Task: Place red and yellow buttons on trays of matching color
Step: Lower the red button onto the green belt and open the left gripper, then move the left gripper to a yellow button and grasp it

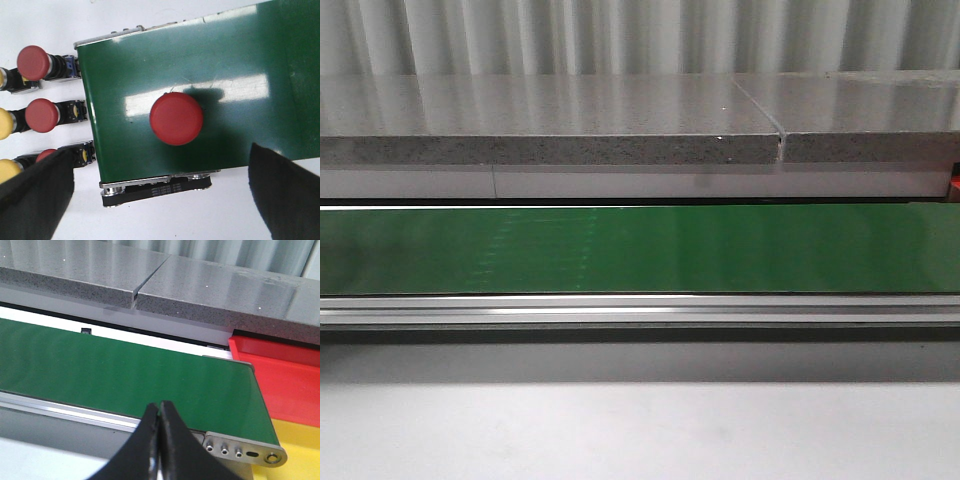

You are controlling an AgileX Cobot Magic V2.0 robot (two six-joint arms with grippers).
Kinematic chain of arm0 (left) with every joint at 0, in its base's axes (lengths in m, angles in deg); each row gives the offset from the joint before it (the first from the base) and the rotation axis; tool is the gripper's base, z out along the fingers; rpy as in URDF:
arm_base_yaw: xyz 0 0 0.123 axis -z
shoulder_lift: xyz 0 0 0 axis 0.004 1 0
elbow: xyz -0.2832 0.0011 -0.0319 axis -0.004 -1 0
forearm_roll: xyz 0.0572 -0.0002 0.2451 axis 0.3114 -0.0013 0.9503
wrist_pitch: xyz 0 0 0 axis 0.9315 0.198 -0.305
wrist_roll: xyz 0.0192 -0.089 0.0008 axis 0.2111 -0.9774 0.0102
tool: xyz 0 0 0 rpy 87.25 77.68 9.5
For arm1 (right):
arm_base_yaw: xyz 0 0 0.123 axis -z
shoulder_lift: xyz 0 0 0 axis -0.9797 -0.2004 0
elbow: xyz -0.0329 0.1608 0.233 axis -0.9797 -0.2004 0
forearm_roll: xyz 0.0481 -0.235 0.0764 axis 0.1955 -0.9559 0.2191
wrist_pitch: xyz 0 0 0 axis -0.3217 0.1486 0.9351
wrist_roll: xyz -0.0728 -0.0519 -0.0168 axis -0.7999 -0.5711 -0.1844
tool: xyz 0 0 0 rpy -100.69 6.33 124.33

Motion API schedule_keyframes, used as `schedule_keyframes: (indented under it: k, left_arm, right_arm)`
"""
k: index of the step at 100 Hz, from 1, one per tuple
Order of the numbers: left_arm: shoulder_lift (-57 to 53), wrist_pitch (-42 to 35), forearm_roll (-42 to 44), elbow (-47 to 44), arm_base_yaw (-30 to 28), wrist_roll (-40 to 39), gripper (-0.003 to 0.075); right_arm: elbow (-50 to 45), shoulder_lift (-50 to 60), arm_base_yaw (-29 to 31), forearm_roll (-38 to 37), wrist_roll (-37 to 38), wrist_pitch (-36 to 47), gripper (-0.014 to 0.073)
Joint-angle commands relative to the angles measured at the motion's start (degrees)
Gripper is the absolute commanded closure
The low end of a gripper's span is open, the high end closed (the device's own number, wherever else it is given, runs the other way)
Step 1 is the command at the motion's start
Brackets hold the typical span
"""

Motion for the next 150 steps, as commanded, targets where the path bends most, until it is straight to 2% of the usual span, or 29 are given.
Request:
schedule_keyframes:
  k: [1, 23, 45, 74, 93, 111, 150]
  left_arm:
    - [-3.93, -0.87, 0.02, 1.76, 0.01, -2.35, 0.0061]
    - [-7.27, -2.15, 0.02, 0.09, -2.95, -7.9, 0.0061]
    - [-10.18, -5.38, 0.02, -8.21, -8.76, -10.28, 0.0061]
    - [-16.7, -12.65, 0.03, -20.22, -22.38, -16.84, 0.0061]
    - [-18.56, -14.13, 0.03, -26.27, -32.29, -17.09, 0.0061]
    - [-18.56, -18.87, -0.43, -30.51, -40.19, -17.09, 0.0061]
    - [-11.23, -25.83, -0.36, -30.94, -41.26, -17.09, 0.0061]
  right_arm:
    - [0.34, 0.83, 0.21, -0.65, -0.16, 4.74, 0.0661]
    - [0.34, 0.83, 0.21, -0.65, -0.16, 4.74, 0.0661]
    - [0.34, 0.83, 0.21, -0.65, -0.16, 4.74, 0.0661]
    - [0.34, 0.83, 0.21, -0.65, -0.16, 4.74, 0.0661]
    - [0.34, 0.83, 0.21, -0.65, -0.16, 4.74, 0.0661]
    - [0.34, 0.83, 0.21, -0.65, -0.16, 4.74, 0.0661]
    - [0.34, 0.83, 0.21, -0.65, -0.16, 4.74, 0.0661]
